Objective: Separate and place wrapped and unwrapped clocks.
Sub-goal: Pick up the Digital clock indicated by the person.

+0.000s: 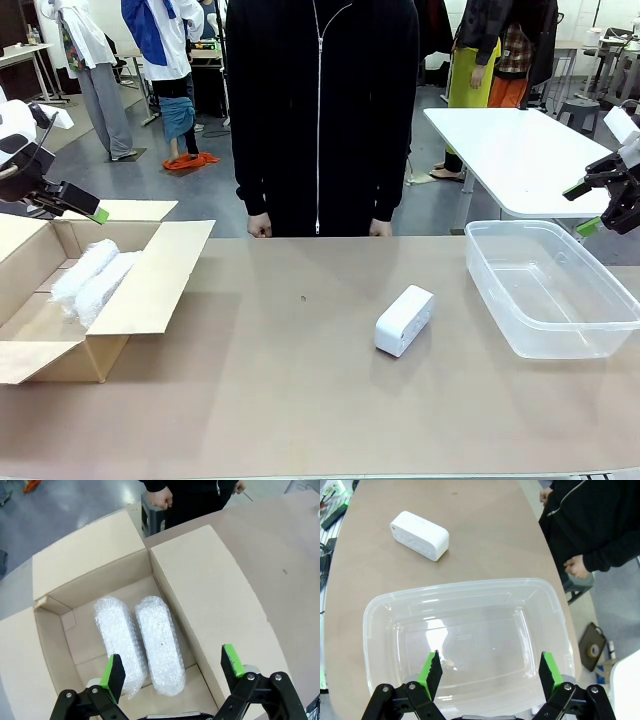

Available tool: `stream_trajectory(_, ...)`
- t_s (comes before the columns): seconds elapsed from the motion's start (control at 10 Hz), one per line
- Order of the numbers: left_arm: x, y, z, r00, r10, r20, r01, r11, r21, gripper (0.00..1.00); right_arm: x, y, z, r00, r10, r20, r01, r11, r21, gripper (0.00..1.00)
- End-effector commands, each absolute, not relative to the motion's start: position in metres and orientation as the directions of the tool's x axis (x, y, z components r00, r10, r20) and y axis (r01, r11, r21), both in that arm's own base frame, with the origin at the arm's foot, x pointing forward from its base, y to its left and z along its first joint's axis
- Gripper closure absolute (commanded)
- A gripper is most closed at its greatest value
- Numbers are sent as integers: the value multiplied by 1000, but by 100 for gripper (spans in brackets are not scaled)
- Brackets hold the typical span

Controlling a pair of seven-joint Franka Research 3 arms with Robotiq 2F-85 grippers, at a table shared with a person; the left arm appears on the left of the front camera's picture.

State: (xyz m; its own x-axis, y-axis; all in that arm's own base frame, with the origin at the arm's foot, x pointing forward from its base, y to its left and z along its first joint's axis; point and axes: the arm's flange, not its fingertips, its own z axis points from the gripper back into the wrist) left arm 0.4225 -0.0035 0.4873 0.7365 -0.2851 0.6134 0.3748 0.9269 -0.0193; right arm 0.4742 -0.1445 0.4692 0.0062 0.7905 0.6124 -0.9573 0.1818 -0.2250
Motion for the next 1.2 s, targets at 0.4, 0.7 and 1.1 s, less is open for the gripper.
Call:
stream_trajectory(0.4,410,19,499,706,-428,565,507,862,18,0,475,-143,468,6,791,612,-958,180,-223,0)
stream_trajectory(0.7,401,50,506,610,-562,559,654,755,45,0,475,-143,468,6,791,612,-958,180,-223,0)
stream_trajectory(1.1,404,89,510,390,-718,577,814,562,149,0,475,-143,468,6,791,612,-958,180,-223,0)
